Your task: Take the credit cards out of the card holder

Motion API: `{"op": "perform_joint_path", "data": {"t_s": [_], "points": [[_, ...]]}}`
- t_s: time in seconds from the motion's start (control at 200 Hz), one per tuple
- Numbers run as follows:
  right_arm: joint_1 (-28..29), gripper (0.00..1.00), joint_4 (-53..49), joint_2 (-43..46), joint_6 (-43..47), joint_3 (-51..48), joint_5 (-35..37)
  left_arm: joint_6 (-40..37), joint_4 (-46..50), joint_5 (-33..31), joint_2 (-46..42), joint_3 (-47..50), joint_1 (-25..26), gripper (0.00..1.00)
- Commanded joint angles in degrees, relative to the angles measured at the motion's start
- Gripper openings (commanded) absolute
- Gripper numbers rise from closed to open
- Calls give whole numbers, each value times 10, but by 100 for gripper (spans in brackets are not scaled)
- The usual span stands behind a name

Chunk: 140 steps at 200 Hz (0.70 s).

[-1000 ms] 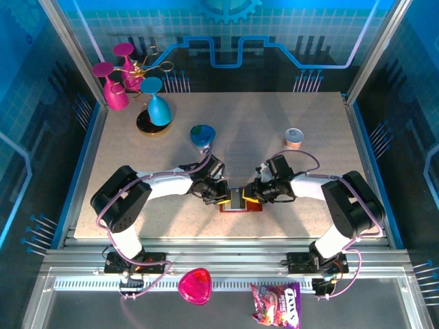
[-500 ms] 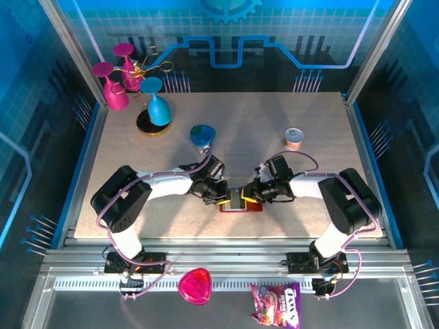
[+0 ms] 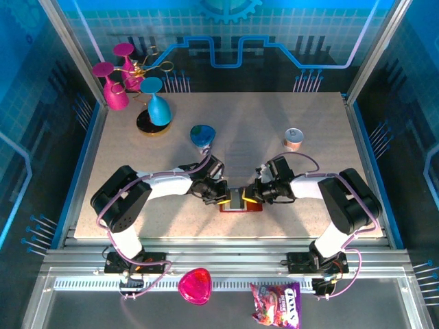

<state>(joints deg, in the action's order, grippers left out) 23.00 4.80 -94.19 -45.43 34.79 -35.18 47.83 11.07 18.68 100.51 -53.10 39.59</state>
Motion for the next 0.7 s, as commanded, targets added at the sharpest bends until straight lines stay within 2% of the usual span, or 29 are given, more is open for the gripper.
{"op": "perform_joint_path", "data": {"t_s": [0.0,0.31,0.695], "points": [[-14,9,-5,17,6,-9,-1,-9,19,-12,1,17,-4,12],[-47,7,-66,37,52,-5,-5,-11,21,-12,-4,20,-8,12],[-77,6,-184,85,120,21,36,-8,17,-10,-6,22,-9,12]]}}
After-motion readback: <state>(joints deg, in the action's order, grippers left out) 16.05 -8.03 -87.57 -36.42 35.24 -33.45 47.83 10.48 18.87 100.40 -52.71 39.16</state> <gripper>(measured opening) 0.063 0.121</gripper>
